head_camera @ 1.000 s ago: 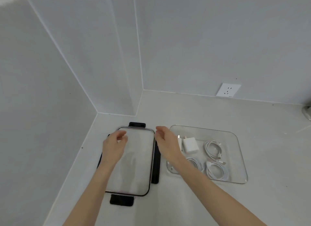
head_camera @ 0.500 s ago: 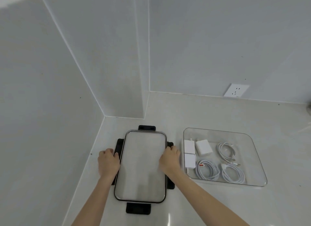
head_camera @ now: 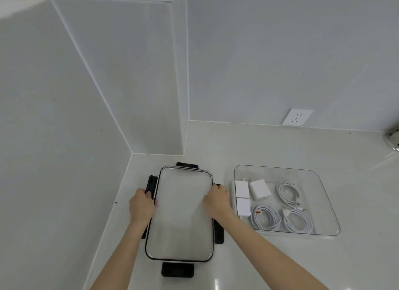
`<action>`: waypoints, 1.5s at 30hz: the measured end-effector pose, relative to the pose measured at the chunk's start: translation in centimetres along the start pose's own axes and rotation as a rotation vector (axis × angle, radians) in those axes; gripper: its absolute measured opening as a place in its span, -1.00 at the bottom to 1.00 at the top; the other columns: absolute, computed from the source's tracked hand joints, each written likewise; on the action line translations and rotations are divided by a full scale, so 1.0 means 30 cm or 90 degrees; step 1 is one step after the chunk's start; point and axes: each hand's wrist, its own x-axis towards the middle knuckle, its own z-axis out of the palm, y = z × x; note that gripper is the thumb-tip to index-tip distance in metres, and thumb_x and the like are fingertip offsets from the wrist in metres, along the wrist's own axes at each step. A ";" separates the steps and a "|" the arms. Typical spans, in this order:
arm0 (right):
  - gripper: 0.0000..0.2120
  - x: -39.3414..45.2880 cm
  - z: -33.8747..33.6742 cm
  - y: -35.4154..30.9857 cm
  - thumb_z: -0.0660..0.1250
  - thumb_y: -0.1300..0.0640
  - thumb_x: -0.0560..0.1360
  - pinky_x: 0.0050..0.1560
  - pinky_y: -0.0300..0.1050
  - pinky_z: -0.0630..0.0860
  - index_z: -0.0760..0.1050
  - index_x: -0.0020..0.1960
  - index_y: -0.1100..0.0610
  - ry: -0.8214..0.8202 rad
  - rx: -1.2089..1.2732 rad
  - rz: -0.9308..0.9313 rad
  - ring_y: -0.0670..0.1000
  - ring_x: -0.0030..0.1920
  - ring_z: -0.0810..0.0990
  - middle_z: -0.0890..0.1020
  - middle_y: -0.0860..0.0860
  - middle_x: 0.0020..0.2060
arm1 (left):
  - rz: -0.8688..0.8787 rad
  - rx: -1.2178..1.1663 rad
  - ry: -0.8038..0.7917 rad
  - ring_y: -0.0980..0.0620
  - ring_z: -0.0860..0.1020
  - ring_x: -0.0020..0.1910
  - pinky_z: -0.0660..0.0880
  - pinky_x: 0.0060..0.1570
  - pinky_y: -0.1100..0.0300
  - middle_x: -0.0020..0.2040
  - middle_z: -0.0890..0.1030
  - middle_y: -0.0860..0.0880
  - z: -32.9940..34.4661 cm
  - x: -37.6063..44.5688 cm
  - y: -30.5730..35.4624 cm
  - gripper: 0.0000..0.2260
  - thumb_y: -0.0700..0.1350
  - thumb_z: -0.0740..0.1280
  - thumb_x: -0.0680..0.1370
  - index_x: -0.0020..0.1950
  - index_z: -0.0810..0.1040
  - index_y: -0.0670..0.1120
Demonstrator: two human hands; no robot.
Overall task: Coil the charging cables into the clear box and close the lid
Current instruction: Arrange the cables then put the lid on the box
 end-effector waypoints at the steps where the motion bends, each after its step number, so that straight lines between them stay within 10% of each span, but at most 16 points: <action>1: -0.71 -0.001 -0.023 -0.009 0.05 0.31 0.53 0.28 -0.04 0.27 0.33 0.20 0.38 0.010 0.026 -0.017 0.22 0.26 0.37 0.42 0.27 0.22 | 0.014 -0.030 0.004 -0.17 0.57 -0.12 0.37 -0.27 0.14 -0.27 0.62 -0.20 -0.016 -0.016 0.030 -0.83 -0.24 0.10 0.59 -0.01 0.45 -0.28; 6: -0.85 0.026 -0.170 -0.051 0.17 0.12 0.53 -0.04 -0.08 0.46 0.42 -0.06 0.19 -0.054 0.449 0.011 0.12 -0.10 0.49 0.48 0.10 -0.16 | 0.137 -0.082 0.015 -0.11 0.55 -0.31 0.43 -0.16 0.10 -0.39 0.61 -0.08 -0.098 -0.080 0.216 -0.85 -0.19 0.18 0.57 -0.14 0.50 -0.18; 13: -0.42 -0.018 -0.473 0.020 0.24 -0.15 0.47 0.02 0.11 0.58 0.36 0.20 0.34 -0.241 0.894 0.001 0.24 -0.12 0.64 0.54 0.30 0.08 | 0.525 0.029 0.010 -0.06 0.46 -0.30 0.23 -0.30 0.24 -0.28 0.58 -0.11 -0.122 -0.328 0.463 -0.86 -0.17 0.22 0.56 -0.07 0.56 -0.17; 22: -0.81 -0.120 -0.619 0.285 0.26 0.22 0.54 -0.24 0.01 0.67 0.43 0.06 0.33 0.028 0.933 -0.037 0.19 -0.27 0.71 0.64 0.26 -0.15 | 0.875 0.218 -0.001 0.09 0.47 -0.29 0.33 -0.26 0.23 -0.32 0.56 0.05 0.154 -0.471 0.488 -0.81 -0.06 0.19 0.48 -0.14 0.58 -0.05; 25: -0.84 -0.149 -0.626 0.400 0.26 0.23 0.54 -0.23 -0.01 0.67 0.43 0.05 0.33 0.098 0.982 -0.018 0.18 -0.27 0.71 0.63 0.26 -0.15 | 0.760 0.052 0.033 0.14 0.45 -0.03 0.30 -0.01 0.33 -0.08 0.64 0.03 0.199 -0.469 0.484 -0.71 0.06 0.24 0.47 0.00 0.61 -0.08; 29: -0.83 -0.173 -0.630 0.560 0.25 0.25 0.54 -0.24 -0.04 0.67 0.44 0.05 0.35 0.136 1.083 0.015 0.17 -0.27 0.71 0.63 0.27 -0.12 | 0.312 -0.165 0.091 0.01 0.33 0.31 0.27 0.34 0.14 0.29 0.45 -0.06 0.214 -0.424 0.494 -0.57 0.08 0.29 0.49 0.27 0.45 -0.12; 33: -0.83 -0.180 -0.614 0.673 0.25 0.21 0.54 -0.32 -0.11 0.66 0.47 0.02 0.34 0.123 1.130 0.050 0.14 -0.26 0.72 0.65 0.23 -0.11 | 0.033 -0.361 -0.105 -0.05 0.57 0.06 0.47 0.06 0.09 0.13 0.59 -0.11 0.251 -0.360 0.517 -0.62 0.09 0.31 0.49 0.16 0.53 -0.16; 37: -0.83 -0.168 -0.582 0.741 0.23 0.18 0.55 -0.30 -0.14 0.66 0.47 0.03 0.29 0.144 1.108 0.044 0.12 -0.24 0.72 0.70 0.20 -0.23 | 0.022 -0.354 -0.136 0.01 0.45 -0.47 0.37 -0.35 0.18 -0.50 0.57 -0.01 0.320 -0.377 0.539 -0.77 -0.08 0.26 0.53 -0.26 0.56 -0.15; 45: -0.84 -0.136 -0.492 0.800 0.27 0.13 0.53 -0.28 -0.20 0.27 0.54 -0.02 0.21 0.356 0.710 0.102 -0.04 -0.33 0.32 0.36 -0.01 -0.38 | 0.124 -0.146 0.005 -0.06 0.39 -0.47 0.28 -0.42 0.19 -0.47 0.40 -0.06 0.403 -0.417 0.473 -0.70 -0.11 0.21 0.54 -0.37 0.41 -0.19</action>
